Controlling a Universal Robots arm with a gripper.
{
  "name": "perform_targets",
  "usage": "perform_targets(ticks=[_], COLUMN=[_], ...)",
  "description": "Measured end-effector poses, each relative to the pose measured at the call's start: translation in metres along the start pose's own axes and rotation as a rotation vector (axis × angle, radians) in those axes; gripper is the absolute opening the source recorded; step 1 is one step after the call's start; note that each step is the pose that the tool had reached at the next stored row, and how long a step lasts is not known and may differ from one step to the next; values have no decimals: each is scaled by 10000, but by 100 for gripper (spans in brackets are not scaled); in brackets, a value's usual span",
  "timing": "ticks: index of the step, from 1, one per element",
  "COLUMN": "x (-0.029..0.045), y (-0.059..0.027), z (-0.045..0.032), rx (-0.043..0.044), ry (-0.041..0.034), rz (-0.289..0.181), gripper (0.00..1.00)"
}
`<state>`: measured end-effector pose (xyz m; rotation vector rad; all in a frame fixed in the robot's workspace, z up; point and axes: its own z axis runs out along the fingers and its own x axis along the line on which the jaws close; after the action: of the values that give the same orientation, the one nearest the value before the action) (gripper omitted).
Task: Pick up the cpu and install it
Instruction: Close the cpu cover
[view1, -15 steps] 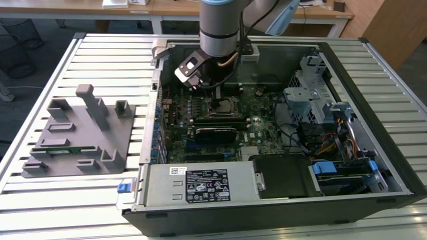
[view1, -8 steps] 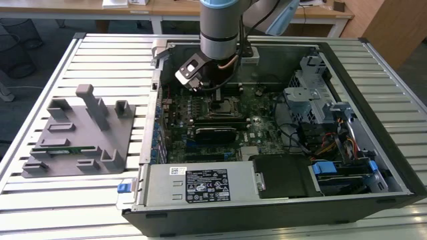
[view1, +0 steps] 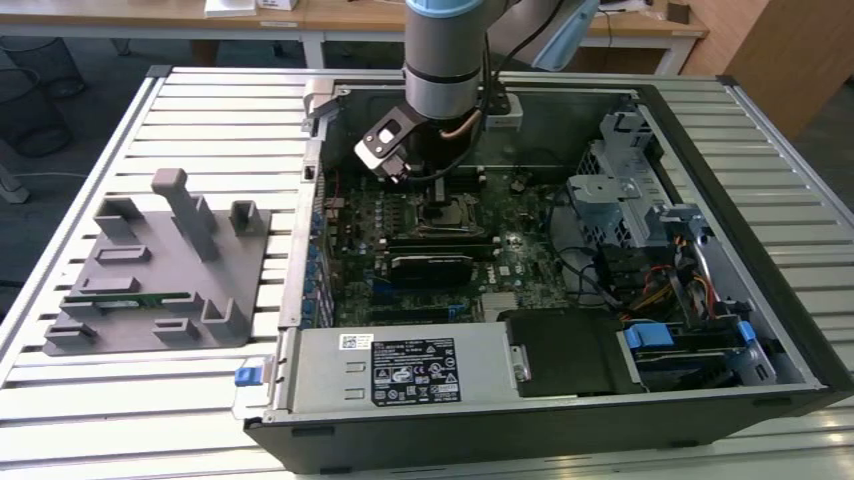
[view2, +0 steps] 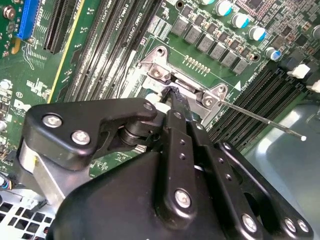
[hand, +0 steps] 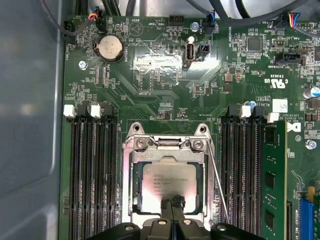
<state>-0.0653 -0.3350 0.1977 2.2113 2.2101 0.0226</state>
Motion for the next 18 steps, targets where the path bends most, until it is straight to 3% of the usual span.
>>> perform_targets(ticks=[5,12,15,18], x=[1,0,0,0], y=[3,7,8,-11], z=[-97,-330,-341,-292], rx=[1,3,1,2], ry=[4,0,4,2], rz=[-1,0,-1,-2], gripper=[11,11,11,11])
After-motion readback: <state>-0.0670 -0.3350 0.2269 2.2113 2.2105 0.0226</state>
